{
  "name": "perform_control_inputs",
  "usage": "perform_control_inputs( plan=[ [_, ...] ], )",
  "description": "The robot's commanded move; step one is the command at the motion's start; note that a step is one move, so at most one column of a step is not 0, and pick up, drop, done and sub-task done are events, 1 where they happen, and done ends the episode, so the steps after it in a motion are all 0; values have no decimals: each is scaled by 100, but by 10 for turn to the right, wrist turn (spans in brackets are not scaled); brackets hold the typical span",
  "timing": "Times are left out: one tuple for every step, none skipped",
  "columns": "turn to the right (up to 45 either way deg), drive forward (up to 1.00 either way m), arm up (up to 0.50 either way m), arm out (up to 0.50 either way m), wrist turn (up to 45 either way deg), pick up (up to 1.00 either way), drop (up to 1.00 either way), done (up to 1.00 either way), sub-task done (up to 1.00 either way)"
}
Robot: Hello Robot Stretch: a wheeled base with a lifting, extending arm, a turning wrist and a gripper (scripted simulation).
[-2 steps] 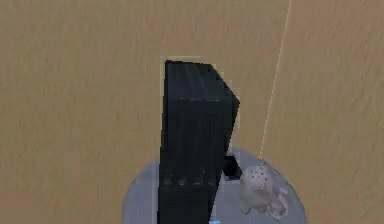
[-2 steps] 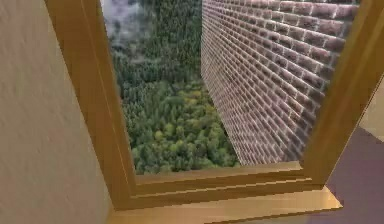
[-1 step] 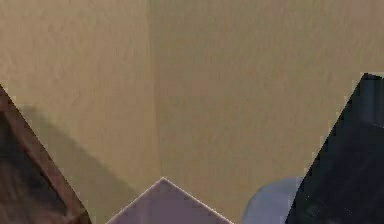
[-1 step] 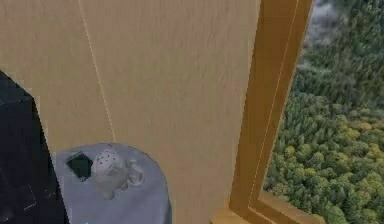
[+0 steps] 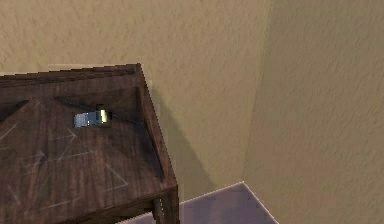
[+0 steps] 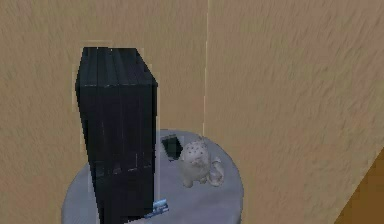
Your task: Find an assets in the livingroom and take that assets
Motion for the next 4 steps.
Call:
perform_control_inputs(
  plan=[
    [0, 0, 50, 0, 0, 0, 0, 0, 0],
    [0, 0, 38, 0, 0, 0, 0, 0, 0],
    [0, 0, 0, 16, 0, 0, 0, 0, 0],
    [0, 0, 0, 0, 450, 0, 0, 0, 0]
  ],
)
